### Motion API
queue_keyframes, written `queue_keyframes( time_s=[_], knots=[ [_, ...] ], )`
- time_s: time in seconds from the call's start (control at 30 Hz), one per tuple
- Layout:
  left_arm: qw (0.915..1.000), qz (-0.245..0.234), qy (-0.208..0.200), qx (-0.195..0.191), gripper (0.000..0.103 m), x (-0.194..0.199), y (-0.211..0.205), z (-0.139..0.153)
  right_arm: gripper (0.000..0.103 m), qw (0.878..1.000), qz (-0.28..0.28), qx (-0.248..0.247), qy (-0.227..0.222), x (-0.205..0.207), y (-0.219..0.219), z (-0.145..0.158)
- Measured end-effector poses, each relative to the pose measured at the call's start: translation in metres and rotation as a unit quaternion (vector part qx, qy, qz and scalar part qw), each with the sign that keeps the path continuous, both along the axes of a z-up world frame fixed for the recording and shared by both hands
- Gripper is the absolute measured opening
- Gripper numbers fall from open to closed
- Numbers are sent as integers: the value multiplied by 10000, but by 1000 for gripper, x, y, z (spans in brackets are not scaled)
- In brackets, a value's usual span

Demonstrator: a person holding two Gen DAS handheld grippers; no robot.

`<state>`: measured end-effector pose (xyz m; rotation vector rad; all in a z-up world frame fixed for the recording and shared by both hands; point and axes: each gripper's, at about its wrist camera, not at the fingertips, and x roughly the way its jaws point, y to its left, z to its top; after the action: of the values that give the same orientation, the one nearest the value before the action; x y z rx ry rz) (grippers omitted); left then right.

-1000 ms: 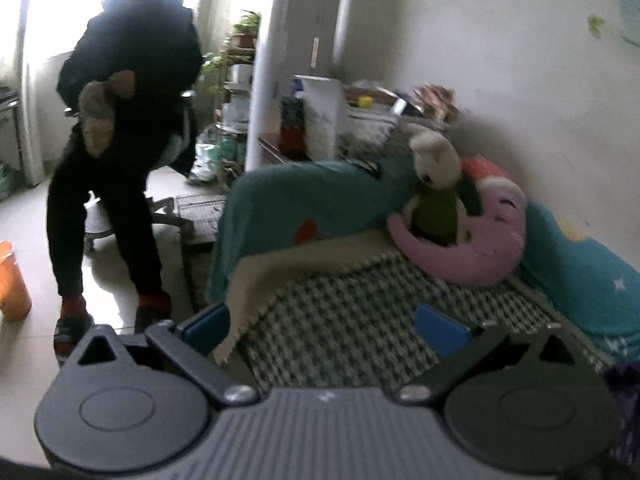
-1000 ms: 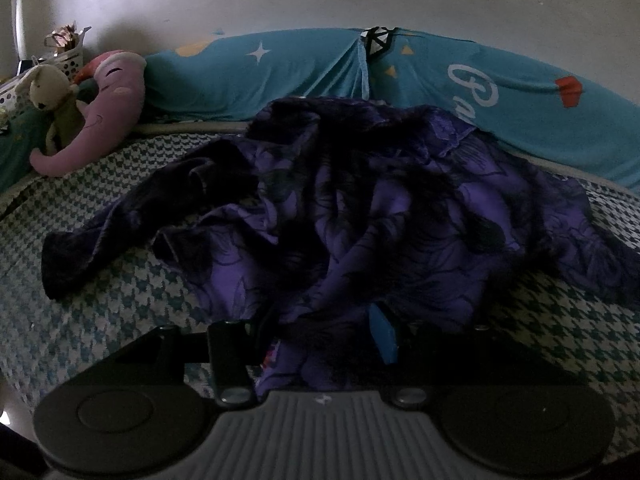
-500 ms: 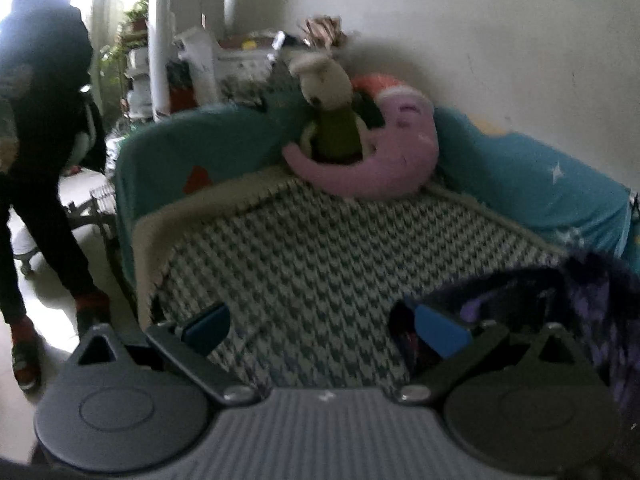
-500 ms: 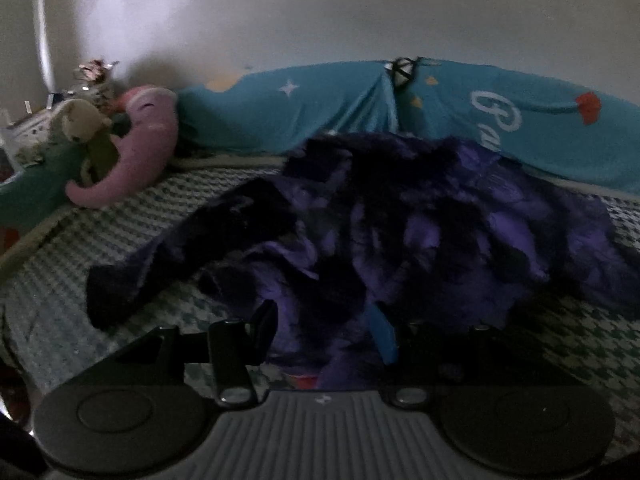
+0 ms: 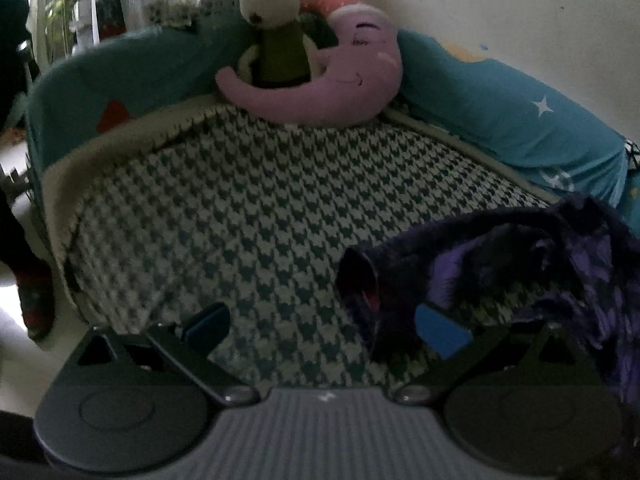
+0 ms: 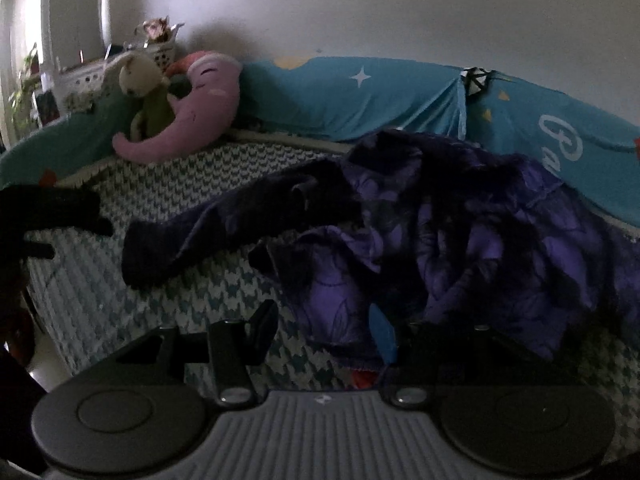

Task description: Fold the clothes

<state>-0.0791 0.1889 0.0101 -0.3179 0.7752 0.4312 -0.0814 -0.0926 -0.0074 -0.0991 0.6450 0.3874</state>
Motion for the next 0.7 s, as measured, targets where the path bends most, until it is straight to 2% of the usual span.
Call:
queue_keyframes(
  time_s=[0.23,0.43,0.6,0.63,0.7],
  knots=[
    [9987,97,-52,-506,103,32,24,-14,51,9999,46,-90,117,5,5,-7],
    [9970,78,200,-739,103,54,34,-32,51,9998,8,-114,181,9,5,-10],
    [9982,-84,242,-545,102,60,23,-40,51,9997,-25,-130,221,11,5,-12],
    [9984,-120,245,-496,100,61,21,-42,51,9996,-32,-133,229,12,5,-12],
    [9987,-192,251,-399,81,63,16,-44,51,9996,-39,-130,231,12,5,-12]
  ],
)
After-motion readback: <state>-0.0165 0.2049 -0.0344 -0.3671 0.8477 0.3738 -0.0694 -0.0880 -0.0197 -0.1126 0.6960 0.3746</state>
